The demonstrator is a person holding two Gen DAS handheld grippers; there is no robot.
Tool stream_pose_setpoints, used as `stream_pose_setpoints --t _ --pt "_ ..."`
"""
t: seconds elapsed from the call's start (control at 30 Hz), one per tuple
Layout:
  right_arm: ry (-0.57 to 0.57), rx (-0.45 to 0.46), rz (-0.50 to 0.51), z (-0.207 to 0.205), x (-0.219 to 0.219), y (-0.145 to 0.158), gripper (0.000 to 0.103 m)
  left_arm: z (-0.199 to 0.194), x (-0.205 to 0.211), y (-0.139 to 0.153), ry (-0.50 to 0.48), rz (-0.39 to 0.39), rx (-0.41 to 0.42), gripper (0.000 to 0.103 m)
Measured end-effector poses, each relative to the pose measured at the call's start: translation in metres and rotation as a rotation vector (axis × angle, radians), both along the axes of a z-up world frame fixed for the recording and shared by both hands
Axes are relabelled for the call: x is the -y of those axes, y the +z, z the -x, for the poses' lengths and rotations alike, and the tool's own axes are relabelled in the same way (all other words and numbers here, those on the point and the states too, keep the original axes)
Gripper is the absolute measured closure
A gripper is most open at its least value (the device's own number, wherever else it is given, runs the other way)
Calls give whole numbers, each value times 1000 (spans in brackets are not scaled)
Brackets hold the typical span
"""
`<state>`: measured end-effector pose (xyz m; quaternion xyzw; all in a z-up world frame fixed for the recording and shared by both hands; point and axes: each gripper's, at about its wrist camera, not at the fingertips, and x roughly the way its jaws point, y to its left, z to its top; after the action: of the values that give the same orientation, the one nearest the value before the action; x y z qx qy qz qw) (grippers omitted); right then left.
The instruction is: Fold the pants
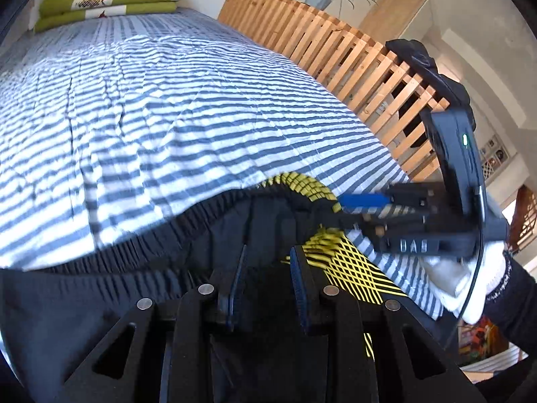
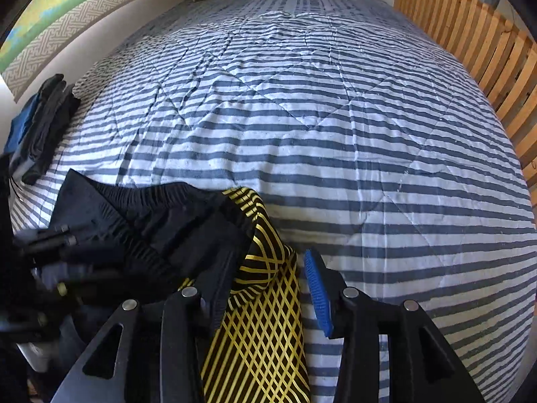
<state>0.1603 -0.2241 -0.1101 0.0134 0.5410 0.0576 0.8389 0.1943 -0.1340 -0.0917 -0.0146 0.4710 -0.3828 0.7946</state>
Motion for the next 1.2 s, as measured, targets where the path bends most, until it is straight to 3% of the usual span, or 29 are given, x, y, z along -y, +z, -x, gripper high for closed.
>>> stream_pose_setpoints --t 0.17,0.23,0.3,0.37,0.4,0.5,0.53,0.63,0.77,0.9,1.03,1.2 --pt "-28 -72 -36 17 8 -27 65 -12 23 -23 -126 -109 -76 69" --pt "-52 -88 -78 17 15 -33 66 -7 37 -39 -158 -207 -28 64" --pt "-63 -94 -116 17 20 -36 69 -1 41 -39 -167 -212 25 55" --pt "-71 -98 -149 16 22 -37 77 1 41 -39 -153 -220 39 54" --pt "-74 -100 -172 17 24 -36 79 3 43 -40 -150 -234 53 56" --pt "-85 -97 -215 16 29 -33 81 6 45 -41 -143 -254 62 84" --pt "-84 -93 -226 15 30 -33 81 7 43 -39 -135 -241 53 87" --pt "-93 -105 -291 10 34 -34 82 20 32 -25 -96 -218 100 91" --pt "-115 -105 -424 3 42 -31 82 36 8 11 -16 -116 170 91" --pt "-135 -40 -361 -2 42 -7 71 50 -5 29 5 -73 204 91" --pt "-59 26 -257 -3 17 30 64 71 7 29 -8 -136 294 91" --pt "48 -92 -143 -10 -30 32 62 103 18 25 -55 -136 326 91"
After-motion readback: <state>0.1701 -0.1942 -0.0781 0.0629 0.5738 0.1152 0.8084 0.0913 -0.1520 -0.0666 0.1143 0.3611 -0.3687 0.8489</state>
